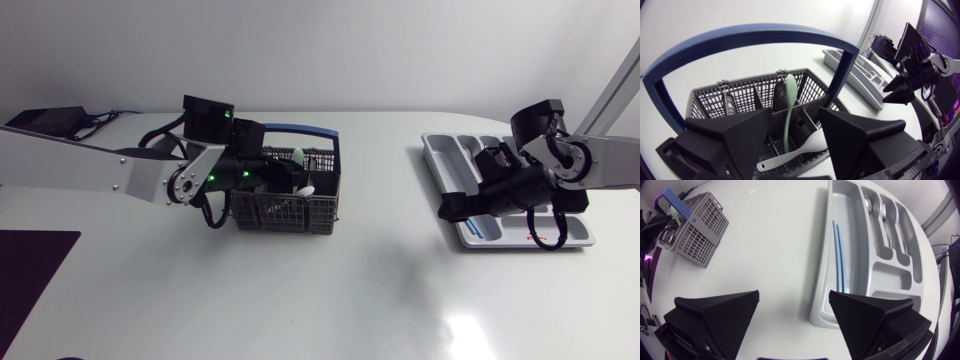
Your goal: Unload the cutlery basket into the drawer organizer.
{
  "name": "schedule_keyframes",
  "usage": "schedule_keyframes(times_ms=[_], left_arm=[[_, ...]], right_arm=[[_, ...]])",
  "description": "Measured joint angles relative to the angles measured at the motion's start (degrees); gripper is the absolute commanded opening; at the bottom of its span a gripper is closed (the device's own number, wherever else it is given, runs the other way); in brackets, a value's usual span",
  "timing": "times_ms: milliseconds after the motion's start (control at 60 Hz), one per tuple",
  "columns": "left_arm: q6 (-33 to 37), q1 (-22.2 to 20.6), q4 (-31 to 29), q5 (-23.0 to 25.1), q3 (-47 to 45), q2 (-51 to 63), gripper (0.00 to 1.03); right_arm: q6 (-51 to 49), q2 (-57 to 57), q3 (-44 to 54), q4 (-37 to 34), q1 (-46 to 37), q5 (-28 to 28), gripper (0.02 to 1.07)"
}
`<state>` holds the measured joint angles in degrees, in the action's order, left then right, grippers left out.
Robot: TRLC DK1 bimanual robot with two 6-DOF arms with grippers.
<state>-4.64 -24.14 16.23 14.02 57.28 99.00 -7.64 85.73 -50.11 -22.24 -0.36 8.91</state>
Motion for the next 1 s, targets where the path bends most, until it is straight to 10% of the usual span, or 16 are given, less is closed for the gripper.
schedule_keyframes(times_ms=[283, 667, 1000], left_arm=[[0.0, 0.0, 2.6, 0.0, 2.8, 3.9, 0.58], [-0.2, 0.0, 4.9, 0.0, 5.0, 6.3, 0.11], [-0.9, 0.0, 7.0, 0.0, 0.6, 2.6, 0.04]], right_arm=[[0.2, 0.0, 0.0, 1.4, 0.3, -0.2, 1.02], [0.2, 0.2, 0.4, 2.8, 0.3, -0.2, 1.02], [0.1, 0.3, 0.7, 3.0, 0.3, -0.4, 1.02]])
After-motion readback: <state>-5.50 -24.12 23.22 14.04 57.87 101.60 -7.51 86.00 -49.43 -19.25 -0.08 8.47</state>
